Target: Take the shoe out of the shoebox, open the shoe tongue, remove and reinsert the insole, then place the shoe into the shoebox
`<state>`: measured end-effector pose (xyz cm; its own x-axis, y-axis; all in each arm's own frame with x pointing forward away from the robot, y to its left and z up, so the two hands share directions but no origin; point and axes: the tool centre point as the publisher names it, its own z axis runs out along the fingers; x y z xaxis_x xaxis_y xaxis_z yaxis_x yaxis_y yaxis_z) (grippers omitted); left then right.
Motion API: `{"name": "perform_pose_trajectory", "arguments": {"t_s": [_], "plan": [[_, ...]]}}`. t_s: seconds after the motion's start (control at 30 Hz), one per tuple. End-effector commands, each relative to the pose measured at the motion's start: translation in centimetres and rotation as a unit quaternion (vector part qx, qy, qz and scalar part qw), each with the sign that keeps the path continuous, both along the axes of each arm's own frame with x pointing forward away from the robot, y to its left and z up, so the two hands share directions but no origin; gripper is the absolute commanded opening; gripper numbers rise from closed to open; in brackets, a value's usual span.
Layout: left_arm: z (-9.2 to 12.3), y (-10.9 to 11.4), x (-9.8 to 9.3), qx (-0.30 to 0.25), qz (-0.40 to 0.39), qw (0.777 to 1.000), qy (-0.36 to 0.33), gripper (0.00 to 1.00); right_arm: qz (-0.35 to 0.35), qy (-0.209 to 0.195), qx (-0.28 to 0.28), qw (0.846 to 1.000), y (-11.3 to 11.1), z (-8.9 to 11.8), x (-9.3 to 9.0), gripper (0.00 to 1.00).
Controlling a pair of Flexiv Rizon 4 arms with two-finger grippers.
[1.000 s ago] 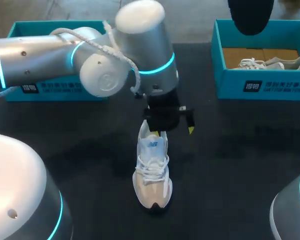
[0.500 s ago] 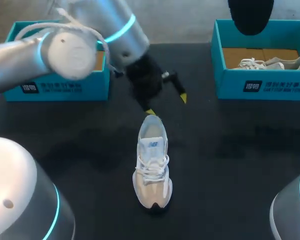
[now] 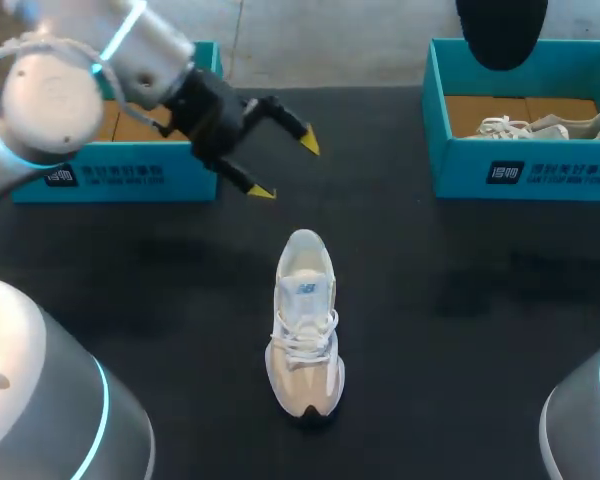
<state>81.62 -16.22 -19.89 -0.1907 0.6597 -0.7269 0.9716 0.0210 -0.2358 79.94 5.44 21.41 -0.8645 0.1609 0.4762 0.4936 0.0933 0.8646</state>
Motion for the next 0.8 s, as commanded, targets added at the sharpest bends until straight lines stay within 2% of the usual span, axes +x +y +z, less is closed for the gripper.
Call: {"name": "perform_pose_trajectory", "arguments": {"t_s": [0.03,0.33,0.57,0.8], "plan": [[0.5,2.3,-0.4,-0.167,0.037,0.985,-0.003,1.0,0.0,0.001,-0.002,1.0,0.1,0.1,0.1,0.0],[2.0,4.3,0.4,-0.247,0.035,0.968,-0.006,1.0,0.0,0.001,-0.002,1.0,0.1,0.1,0.1,0.0],[2.5,5.0,0.7,-0.282,0.03,0.959,-0.009,1.0,0.0,0.001,-0.002,1.0,0.1,0.1,0.1,0.0],[3.9,5.4,1.4,-0.319,0.025,0.947,-0.03,1.0,0.0,0.001,-0.002,1.0,0.1,0.1,0.1,0.0]]}}
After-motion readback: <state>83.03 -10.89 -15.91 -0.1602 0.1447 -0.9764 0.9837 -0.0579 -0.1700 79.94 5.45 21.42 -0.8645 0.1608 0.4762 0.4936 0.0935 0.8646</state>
